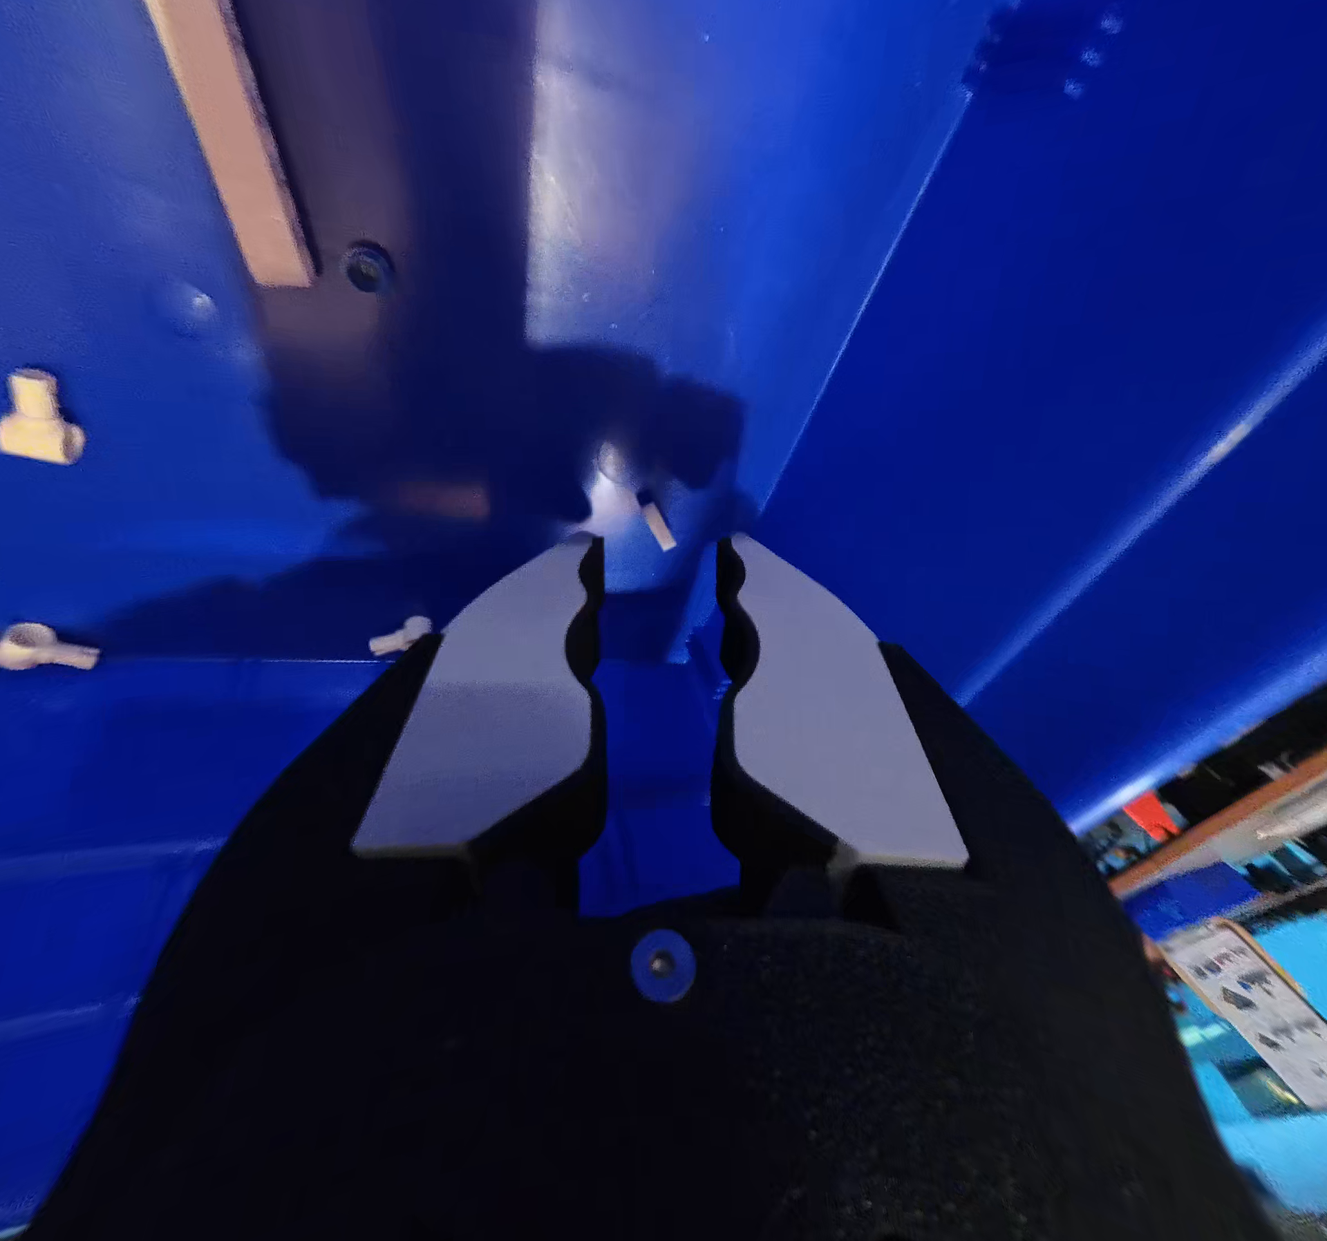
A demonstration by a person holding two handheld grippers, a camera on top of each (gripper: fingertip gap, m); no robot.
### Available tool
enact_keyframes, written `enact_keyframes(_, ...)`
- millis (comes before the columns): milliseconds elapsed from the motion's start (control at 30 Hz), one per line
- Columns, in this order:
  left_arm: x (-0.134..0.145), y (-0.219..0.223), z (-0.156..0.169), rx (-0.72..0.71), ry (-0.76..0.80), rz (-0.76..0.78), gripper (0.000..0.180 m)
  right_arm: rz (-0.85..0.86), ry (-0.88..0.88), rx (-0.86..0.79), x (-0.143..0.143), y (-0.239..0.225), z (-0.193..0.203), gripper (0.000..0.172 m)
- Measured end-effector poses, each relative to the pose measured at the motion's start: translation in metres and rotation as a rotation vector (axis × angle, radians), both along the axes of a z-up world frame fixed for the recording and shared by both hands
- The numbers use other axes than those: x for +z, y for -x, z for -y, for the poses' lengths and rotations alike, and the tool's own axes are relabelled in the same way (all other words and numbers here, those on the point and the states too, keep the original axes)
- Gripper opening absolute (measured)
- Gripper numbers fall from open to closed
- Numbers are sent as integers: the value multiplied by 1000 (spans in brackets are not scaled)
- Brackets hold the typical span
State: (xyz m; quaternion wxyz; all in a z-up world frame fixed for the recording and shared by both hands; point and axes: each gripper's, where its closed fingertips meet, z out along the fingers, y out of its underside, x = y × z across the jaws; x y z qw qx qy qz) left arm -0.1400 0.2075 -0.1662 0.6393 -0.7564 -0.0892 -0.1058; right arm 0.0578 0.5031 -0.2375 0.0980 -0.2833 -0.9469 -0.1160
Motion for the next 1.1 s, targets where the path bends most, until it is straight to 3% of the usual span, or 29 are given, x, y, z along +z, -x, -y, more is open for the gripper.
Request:
enact_keyframes(67, 0, 0, 0, -1, 0, 2, 58, 48, -48, 13, -7, -2, -4, 25)
enact_keyframes(167, 0, 0, 0, 1, -1, 4, 58, 79, -43, -24, -10, 0, -4, 4)
enact_keyframes(367, 2, 0, 2, -1, -14, 11, 57, 6, 24, -144, 3, 2, 6, 4)
enact_keyframes(533, 0, -9, 6, -59, -1, 14, 57, -224, 157, -190, 73, 14, 90, 4)
enact_keyframes(667, -1, -17, 11, -88, 8, 0, 58, -235, 315, -211, 95, 14, 187, 4)
enact_keyframes(800, 1, -21, 21, -97, 9, -8, 57, -189, 399, -200, 85, 19, 268, 4)
enact_keyframes(900, 3, -22, 28, -89, 0, -11, 56, -122, 388, -185, 56, 21, 306, 4)
enact_keyframes(1000, 6, -21, 33, -80, -19, -13, 55, -74, 313, -188, 21, 19, 321, 4)
enact_keyframes(1100, 13, -24, 37, -97, -57, -10, 53, -135, 147, -206, 11, 27, 309, 4)
